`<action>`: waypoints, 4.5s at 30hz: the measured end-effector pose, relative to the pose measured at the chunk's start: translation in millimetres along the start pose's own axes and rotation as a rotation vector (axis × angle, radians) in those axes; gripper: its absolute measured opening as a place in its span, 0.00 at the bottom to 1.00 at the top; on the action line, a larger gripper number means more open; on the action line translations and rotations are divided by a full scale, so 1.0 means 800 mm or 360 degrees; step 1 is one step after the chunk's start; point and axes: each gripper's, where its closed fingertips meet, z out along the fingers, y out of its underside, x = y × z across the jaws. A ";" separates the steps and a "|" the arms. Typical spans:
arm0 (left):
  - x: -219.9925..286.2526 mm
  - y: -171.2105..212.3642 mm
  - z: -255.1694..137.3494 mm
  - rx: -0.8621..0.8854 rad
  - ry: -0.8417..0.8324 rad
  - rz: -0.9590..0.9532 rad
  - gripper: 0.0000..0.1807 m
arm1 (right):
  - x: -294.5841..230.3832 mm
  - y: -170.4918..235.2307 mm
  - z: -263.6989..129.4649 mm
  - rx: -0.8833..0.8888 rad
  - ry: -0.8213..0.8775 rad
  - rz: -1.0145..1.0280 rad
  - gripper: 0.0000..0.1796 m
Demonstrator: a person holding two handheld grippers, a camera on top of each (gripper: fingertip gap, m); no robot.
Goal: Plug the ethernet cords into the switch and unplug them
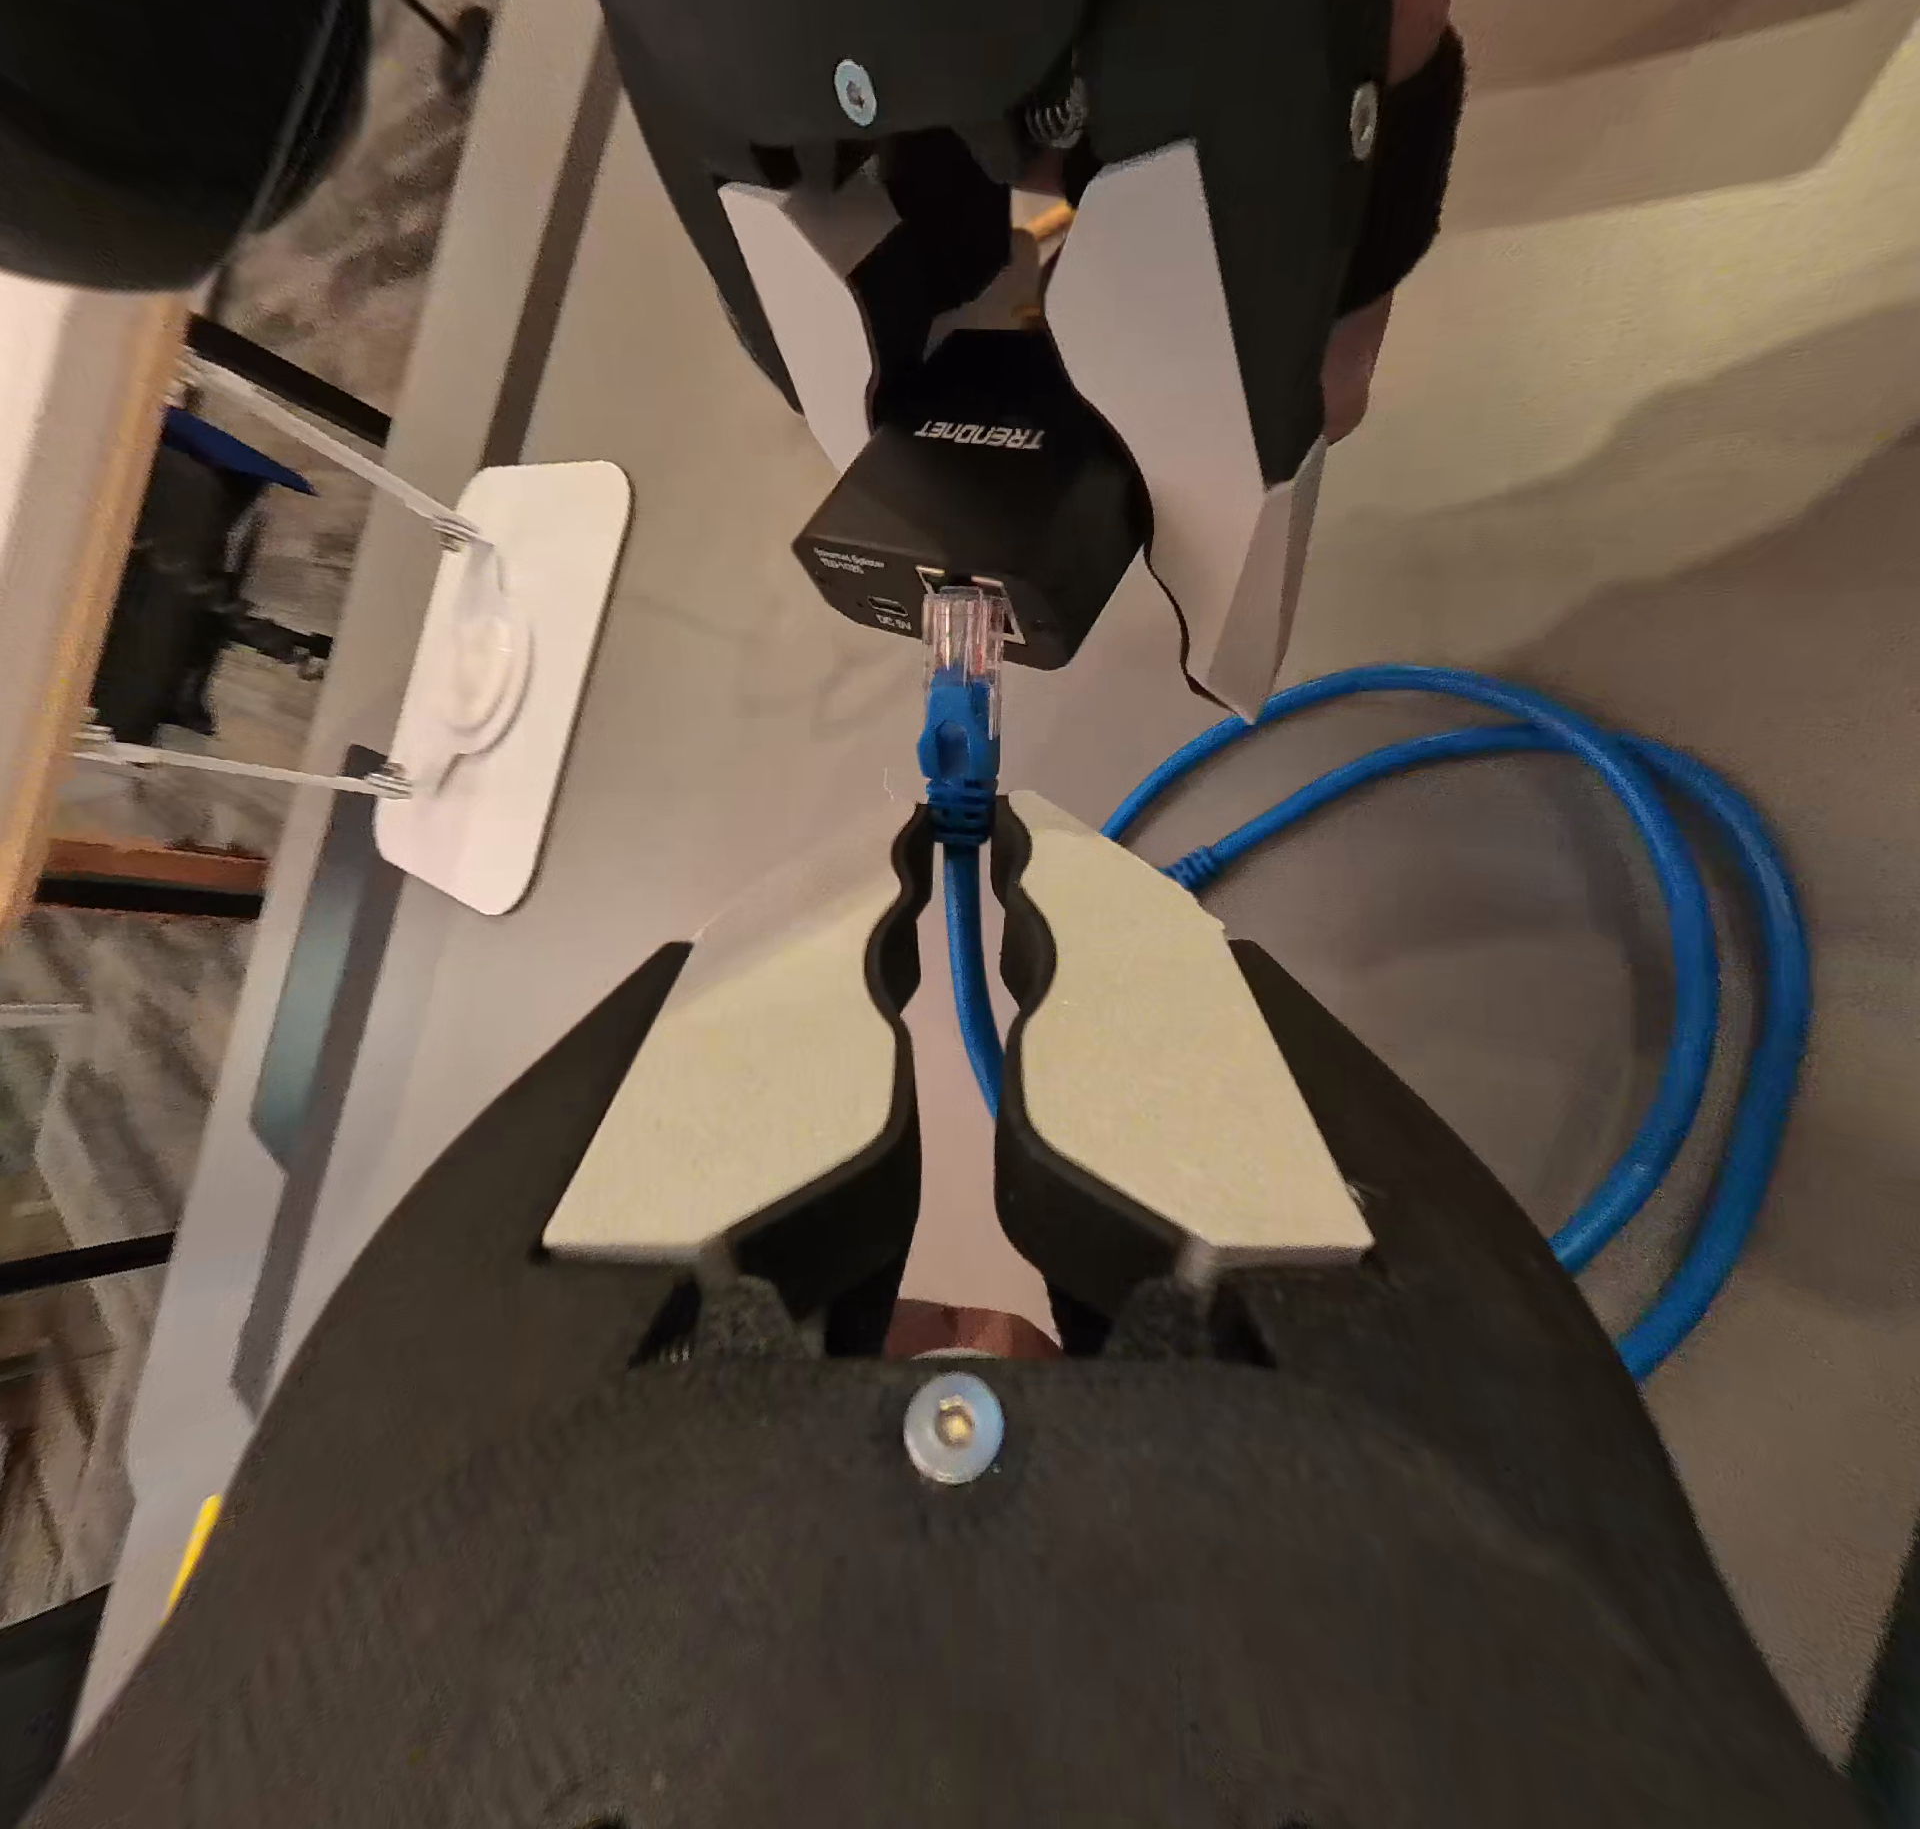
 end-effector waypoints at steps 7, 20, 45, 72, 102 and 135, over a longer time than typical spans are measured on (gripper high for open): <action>-0.001 0.009 -0.008 -0.0202 -0.0015 0.0250 0.05 | 0.002 -0.001 0.001 -0.0038 0.0067 -0.0049 0.39; 0.023 0.085 0.031 -0.0359 0.0408 0.0059 0.06 | 0.007 0.019 0.022 -0.0099 0.0044 -0.0037 0.39; 0.024 0.079 0.063 -0.0151 -0.0088 0.0226 0.08 | 0.006 0.014 0.020 -0.0019 0.0030 -0.0034 0.39; -0.008 0.099 0.093 -0.0197 0.0028 -0.0290 0.12 | 0.006 0.010 0.009 0.0056 0.0031 -0.0024 0.39; -0.015 0.010 0.016 -0.0183 -0.0057 0.0390 0.06 | 0.026 0.014 0.020 -0.0114 0.0113 -0.0083 0.39; -0.009 0.011 0.017 -0.0384 -0.0080 0.0653 0.06 | 0.027 0.014 0.018 -0.0180 0.0208 -0.0248 0.39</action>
